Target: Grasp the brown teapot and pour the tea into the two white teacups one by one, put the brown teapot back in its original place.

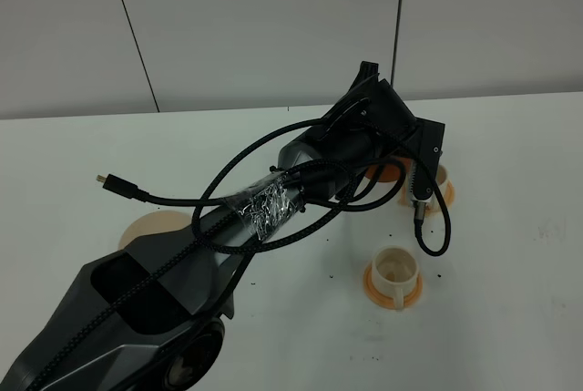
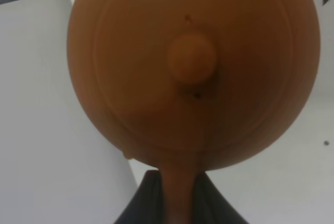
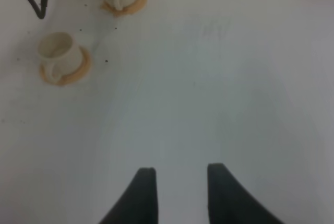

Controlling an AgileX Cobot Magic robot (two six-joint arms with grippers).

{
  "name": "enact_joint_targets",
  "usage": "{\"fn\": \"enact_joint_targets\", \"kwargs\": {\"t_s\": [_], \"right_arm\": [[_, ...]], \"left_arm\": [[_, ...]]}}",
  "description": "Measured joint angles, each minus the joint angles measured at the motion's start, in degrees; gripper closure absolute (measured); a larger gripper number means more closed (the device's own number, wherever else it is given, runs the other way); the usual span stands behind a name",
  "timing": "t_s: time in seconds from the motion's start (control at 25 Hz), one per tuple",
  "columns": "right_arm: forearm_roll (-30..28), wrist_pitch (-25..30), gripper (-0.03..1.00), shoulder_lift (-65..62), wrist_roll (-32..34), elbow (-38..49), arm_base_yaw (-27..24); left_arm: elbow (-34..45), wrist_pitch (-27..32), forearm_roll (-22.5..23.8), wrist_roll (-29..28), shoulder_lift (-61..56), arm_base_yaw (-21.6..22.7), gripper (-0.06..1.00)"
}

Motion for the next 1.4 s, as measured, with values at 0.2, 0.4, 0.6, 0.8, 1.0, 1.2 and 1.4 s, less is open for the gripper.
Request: {"fn": "enact_joint_targets", "kwargs": {"t_s": [0.2, 0.4, 0.6, 0.8, 1.0, 1.2, 1.4], "right_arm": [[0.0, 0.0, 0.73, 0.0, 0.0, 0.0, 0.0], [0.0, 0.0, 0.73, 0.0, 0.0, 0.0, 0.0], [0.0, 0.0, 0.73, 0.0, 0.0, 0.0, 0.0], [0.0, 0.0, 0.73, 0.0, 0.0, 0.0, 0.0], [0.0, 0.0, 0.73, 0.0, 0.0, 0.0, 0.0], [0.0, 0.0, 0.73, 0.0, 0.0, 0.0, 0.0], [0.0, 0.0, 0.73, 0.0, 0.0, 0.0, 0.0]], "left_arm": [[0.0, 0.0, 0.7, 0.0, 0.0, 0.0, 0.78], [0.0, -0.1, 1.3, 0.1, 0.0, 0.0, 0.78], [0.0, -0.1, 1.6, 0.1, 0.0, 0.0, 0.78], [0.0, -0.1, 1.6, 0.6, 0.0, 0.0, 0.78], [0.0, -0.1, 1.7, 1.0, 0.0, 0.0, 0.78], [0.0, -0.2, 3.5, 1.2, 0.0, -0.4, 0.78], [0.0, -0.5, 4.6, 1.3, 0.0, -0.4, 0.78]]}}
